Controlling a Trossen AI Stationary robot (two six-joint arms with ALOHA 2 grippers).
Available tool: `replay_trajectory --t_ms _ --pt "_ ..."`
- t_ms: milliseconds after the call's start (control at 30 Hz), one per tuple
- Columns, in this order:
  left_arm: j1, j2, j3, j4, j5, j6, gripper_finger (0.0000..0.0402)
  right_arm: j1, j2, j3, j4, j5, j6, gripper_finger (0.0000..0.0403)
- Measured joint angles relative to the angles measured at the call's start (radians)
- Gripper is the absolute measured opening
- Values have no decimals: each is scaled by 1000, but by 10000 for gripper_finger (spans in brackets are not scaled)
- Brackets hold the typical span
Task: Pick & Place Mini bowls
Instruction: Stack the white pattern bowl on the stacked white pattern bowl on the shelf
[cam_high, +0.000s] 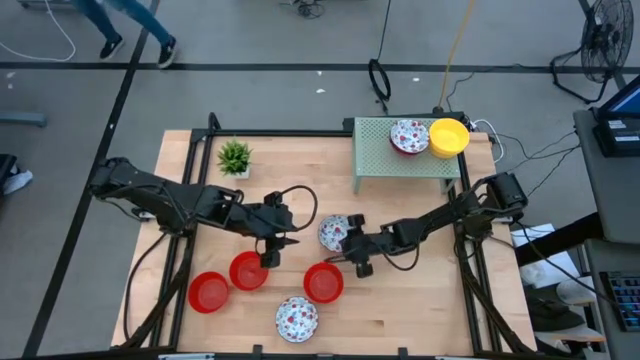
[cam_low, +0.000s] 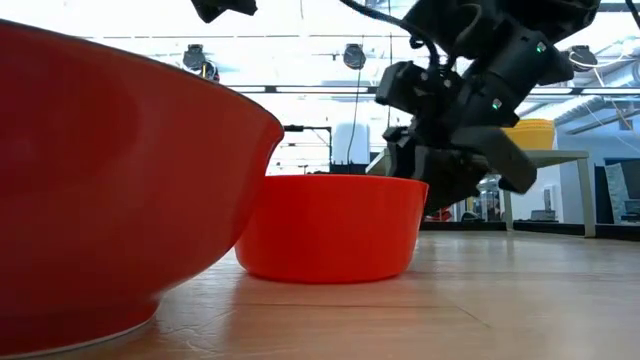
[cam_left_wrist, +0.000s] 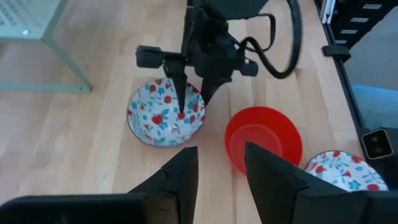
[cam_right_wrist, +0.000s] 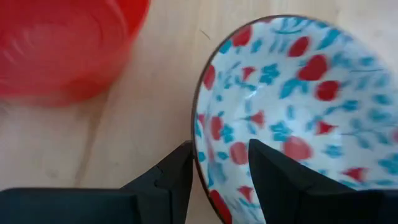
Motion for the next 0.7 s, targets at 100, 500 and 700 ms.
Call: replay_trajectory --t_ms 100,500,700 --pt "0 0 0 -16 1 -26 131 -5 1 1 -36 -23 85 132" --pt "0 -1 0 -38 3 -49 131 -2 -24 2 -20 0 222 12" --pt "-1 -1 0 -74 32 -83 131 13 -173 -4 -71 -3 232 6"
